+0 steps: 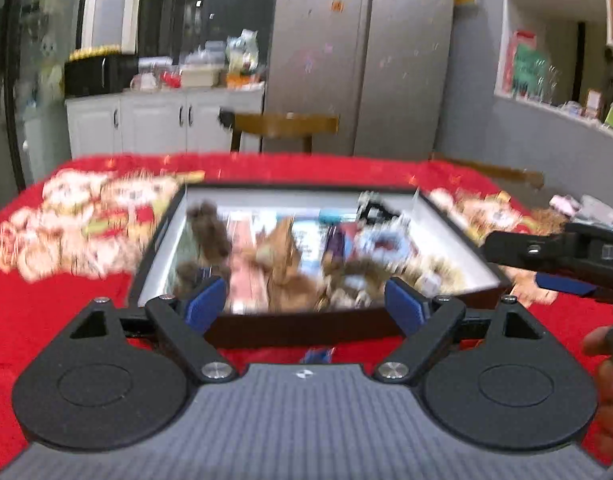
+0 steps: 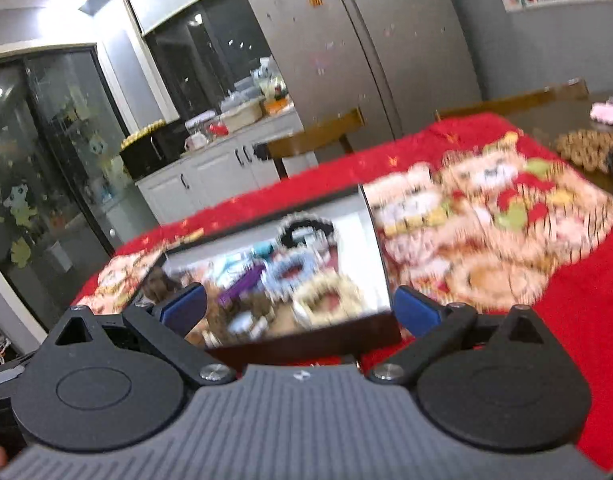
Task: Organize objects
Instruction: 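Move both grippers back to the items in front of the box, then grasp the second blue binder clip with the left gripper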
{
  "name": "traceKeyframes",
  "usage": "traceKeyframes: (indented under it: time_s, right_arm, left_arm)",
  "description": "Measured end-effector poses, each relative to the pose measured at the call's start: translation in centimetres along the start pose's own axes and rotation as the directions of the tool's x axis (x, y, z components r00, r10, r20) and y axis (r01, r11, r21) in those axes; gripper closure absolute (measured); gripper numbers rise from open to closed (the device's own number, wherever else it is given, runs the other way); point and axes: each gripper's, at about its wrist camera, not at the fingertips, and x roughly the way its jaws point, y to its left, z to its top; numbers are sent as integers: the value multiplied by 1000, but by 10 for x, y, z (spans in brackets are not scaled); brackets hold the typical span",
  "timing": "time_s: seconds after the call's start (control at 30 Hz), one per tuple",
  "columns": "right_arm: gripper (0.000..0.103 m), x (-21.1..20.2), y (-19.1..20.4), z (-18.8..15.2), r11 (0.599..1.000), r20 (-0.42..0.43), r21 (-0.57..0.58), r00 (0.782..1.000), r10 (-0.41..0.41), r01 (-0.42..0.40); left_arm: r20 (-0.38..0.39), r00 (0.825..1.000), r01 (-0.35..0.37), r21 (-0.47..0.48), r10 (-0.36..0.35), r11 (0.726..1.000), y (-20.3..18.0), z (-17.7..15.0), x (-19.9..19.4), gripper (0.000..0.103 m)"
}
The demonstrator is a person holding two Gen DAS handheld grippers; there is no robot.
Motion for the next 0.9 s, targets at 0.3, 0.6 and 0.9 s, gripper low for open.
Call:
traceKeyframes:
  time_s: [0.3,0.6,0.9]
  right_arm:
    - [1,12,2,-22,1000,-85,9,996,7,-7]
    - [1,25,11,-31,992,-115,-126,993,-26,12]
    - [1,33,12,-35,984,-124,-176,992,-5,-17]
  left_arm:
    - [-90,995,55,25,-53,998,-3,-18,16,14]
    - [-129,991,7,176,16,984,-21,-30,37,14]
    - [-159,987,8,102,9,995,-4,-26,47,14]
